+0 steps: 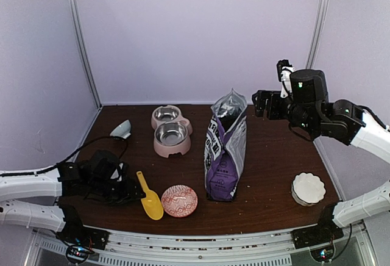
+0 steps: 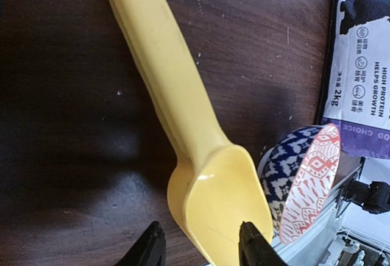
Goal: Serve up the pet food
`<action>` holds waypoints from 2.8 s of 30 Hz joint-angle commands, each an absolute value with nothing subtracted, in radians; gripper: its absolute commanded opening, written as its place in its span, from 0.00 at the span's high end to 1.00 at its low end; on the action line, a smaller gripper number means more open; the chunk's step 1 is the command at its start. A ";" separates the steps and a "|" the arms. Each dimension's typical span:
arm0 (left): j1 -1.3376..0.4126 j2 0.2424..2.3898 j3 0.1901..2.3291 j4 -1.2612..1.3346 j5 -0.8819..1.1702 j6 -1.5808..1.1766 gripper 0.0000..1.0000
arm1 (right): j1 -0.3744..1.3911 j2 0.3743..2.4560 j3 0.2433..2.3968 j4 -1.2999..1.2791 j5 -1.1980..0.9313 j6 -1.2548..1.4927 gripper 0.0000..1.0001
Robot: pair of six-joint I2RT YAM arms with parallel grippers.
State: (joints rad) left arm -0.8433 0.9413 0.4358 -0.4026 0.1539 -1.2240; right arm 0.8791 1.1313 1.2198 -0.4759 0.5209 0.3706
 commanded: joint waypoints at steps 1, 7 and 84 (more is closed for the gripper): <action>-0.836 0.990 0.422 -0.323 0.195 -1.194 0.55 | 0.875 1.119 1.209 -0.486 0.519 0.381 0.00; -0.837 1.052 0.410 -0.301 0.223 -1.173 0.54 | 0.874 1.124 1.214 -0.486 0.518 0.378 0.00; -0.859 1.162 0.899 0.229 -0.176 -1.119 1.00 | 1.189 1.386 1.514 -0.428 0.389 0.234 0.04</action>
